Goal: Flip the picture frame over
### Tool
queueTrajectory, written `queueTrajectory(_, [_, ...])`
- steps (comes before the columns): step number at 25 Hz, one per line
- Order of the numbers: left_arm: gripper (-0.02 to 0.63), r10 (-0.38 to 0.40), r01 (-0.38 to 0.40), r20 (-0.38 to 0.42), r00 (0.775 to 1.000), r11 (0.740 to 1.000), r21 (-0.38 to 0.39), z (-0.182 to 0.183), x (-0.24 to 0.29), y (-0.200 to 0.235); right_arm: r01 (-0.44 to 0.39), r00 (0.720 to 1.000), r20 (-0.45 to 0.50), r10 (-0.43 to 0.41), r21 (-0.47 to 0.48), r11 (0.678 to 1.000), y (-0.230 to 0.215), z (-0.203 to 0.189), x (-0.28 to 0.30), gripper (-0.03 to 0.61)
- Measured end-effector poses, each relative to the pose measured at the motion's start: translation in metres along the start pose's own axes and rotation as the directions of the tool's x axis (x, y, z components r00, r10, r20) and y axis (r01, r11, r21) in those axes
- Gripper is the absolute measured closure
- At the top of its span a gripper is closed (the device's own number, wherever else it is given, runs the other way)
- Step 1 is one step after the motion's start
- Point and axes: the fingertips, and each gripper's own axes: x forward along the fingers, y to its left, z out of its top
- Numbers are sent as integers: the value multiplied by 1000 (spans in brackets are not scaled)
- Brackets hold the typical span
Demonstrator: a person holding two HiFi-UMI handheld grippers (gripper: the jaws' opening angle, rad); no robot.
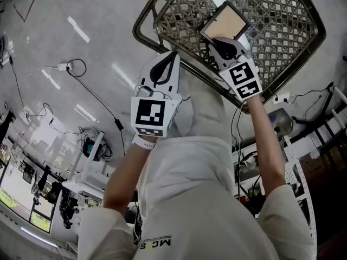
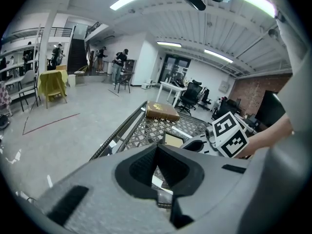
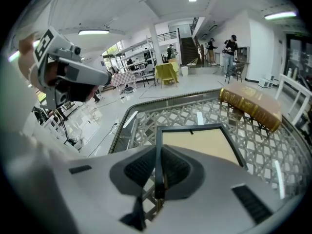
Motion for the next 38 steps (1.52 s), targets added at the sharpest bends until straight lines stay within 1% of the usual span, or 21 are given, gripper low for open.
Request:
queueTrajectory(7, [589, -1, 1, 3, 1000, 1000, -2, 4, 1, -4, -44, 999, 27, 43, 53, 998, 8, 7, -14, 523])
queueTrajectory(10, [589, -5, 5, 7, 1000, 1000, -1, 7, 3, -7, -83, 995, 63, 78, 77, 994, 12, 16, -19, 524])
queueTrajectory(15, [589, 4, -4, 17, 1000, 1000, -5, 11, 4, -8, -152, 984, 118, 136, 137, 979, 18, 33, -26, 523])
queueTrajectory(19, [589, 5, -5, 22, 1000, 1000, -12, 14, 7, -8, -177, 978, 136, 157, 150, 973, 16, 44, -29, 523])
queueTrajectory(23, [589, 13, -13, 26, 1000, 1000, -7, 18, 7, -6, -225, 966, 173, 192, 199, 954, 16, 55, -30, 523])
queueTrajectory(26, [589, 19, -19, 29, 999, 1000, -10, 21, 7, -5, -262, 953, 222, 206, 264, 928, 12, 64, -32, 523])
queueTrajectory(27, [589, 19, -19, 29, 999, 1000, -9, 21, 8, -5, -281, 946, 245, 211, 296, 913, 11, 67, -32, 523])
queueTrajectory(30, [589, 19, -19, 25, 999, 1000, -7, 22, 9, -5, -347, 919, 322, 228, 386, 855, 9, 77, -35, 525])
queueTrajectory(32, [589, 21, -21, 25, 999, 1000, -7, 22, 10, -5, -381, 903, 359, 236, 417, 825, 7, 81, -35, 525])
queueTrajectory(38, [589, 20, -20, 23, 1000, 1000, -2, 25, 12, -7, -458, 869, 415, 270, 465, 758, 7, 92, -36, 525])
